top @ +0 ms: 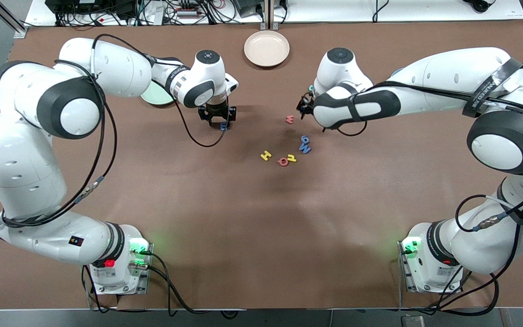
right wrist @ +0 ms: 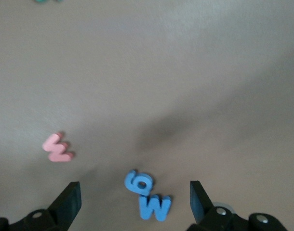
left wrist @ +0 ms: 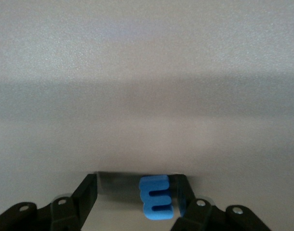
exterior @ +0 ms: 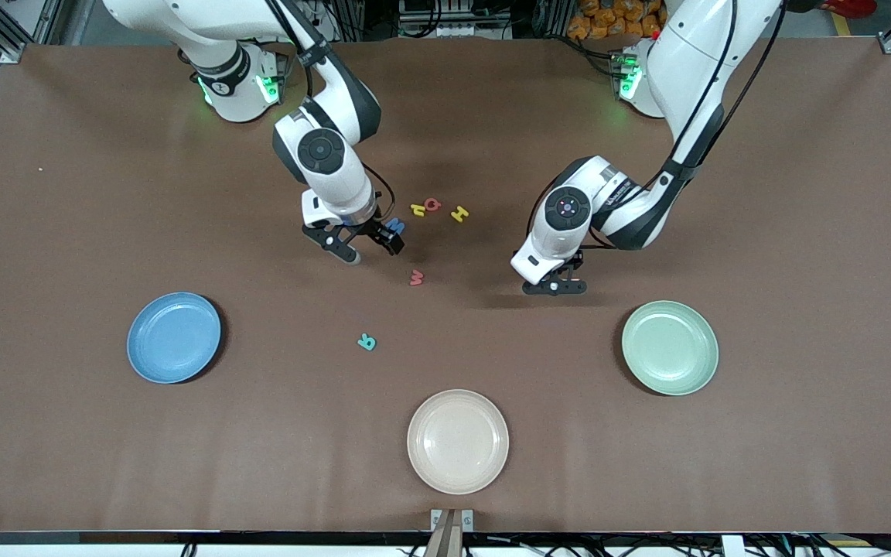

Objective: Sort uppercase to blue plate, lowercase to green plate
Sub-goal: 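Grasp the blue E with the left gripper while the right gripper lowers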

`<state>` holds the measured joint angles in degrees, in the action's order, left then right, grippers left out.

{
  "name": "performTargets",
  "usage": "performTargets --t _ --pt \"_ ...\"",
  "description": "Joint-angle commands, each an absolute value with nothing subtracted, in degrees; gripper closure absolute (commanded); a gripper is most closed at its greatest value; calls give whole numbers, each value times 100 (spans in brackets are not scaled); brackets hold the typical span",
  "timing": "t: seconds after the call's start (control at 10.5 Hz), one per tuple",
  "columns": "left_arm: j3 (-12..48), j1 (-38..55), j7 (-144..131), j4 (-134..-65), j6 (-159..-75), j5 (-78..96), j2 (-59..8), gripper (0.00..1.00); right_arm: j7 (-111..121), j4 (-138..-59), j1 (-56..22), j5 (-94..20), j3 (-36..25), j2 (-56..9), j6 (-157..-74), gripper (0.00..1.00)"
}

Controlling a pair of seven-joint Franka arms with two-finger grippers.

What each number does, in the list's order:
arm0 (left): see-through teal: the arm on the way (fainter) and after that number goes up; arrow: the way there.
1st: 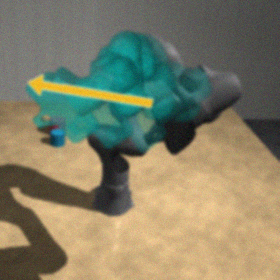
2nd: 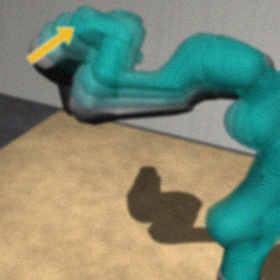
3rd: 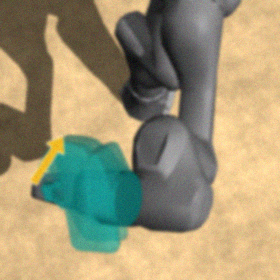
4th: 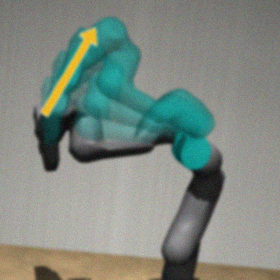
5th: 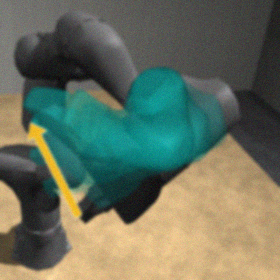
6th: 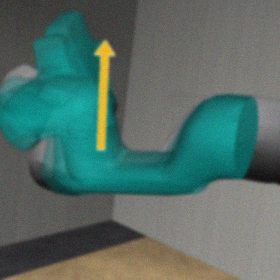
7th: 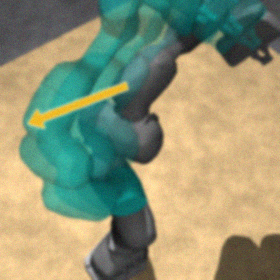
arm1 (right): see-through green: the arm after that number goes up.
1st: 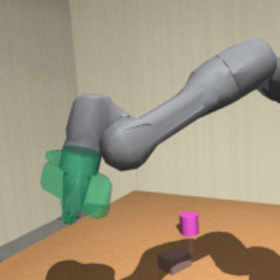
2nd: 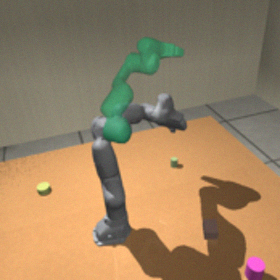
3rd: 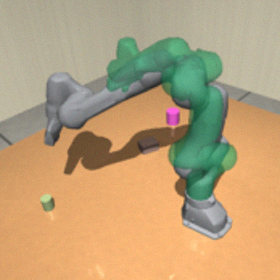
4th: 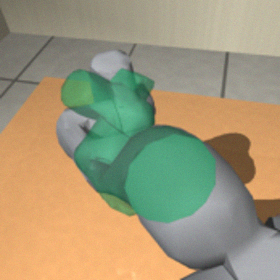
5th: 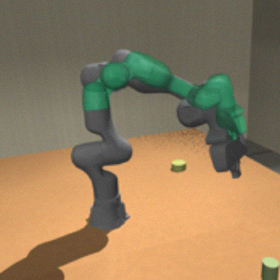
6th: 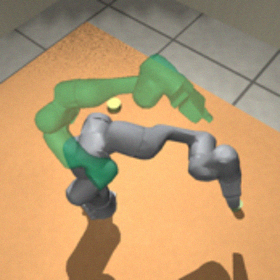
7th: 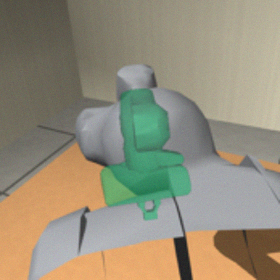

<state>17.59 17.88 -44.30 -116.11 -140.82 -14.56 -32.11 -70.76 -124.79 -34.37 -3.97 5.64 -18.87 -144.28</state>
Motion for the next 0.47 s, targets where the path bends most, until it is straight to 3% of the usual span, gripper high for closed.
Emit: performTargets --t 0.0,0.19,0.28,0.38 --pt "1731 1846 -4702 -11514 -14150 -1644 -3270 30 -7355 -12612 -3498 -352 536 -1950 -14528 0" --pt "1731 1846 -4737 -11479 -14150 -1644 -3322 48 -7610 -12604 -3585 -352 536 -2135 -14555 0" --pt "1731 1846 -4772 -11479 -14150 -1635 -3331 64 -7637 -12612 -3656 -352 545 -2231 -14677 0" --pt "1731 1846 -4781 -11470 -14150 -1626 -3331 90 -7638 -12604 -3778 -352 545 -2354 -14852 0"
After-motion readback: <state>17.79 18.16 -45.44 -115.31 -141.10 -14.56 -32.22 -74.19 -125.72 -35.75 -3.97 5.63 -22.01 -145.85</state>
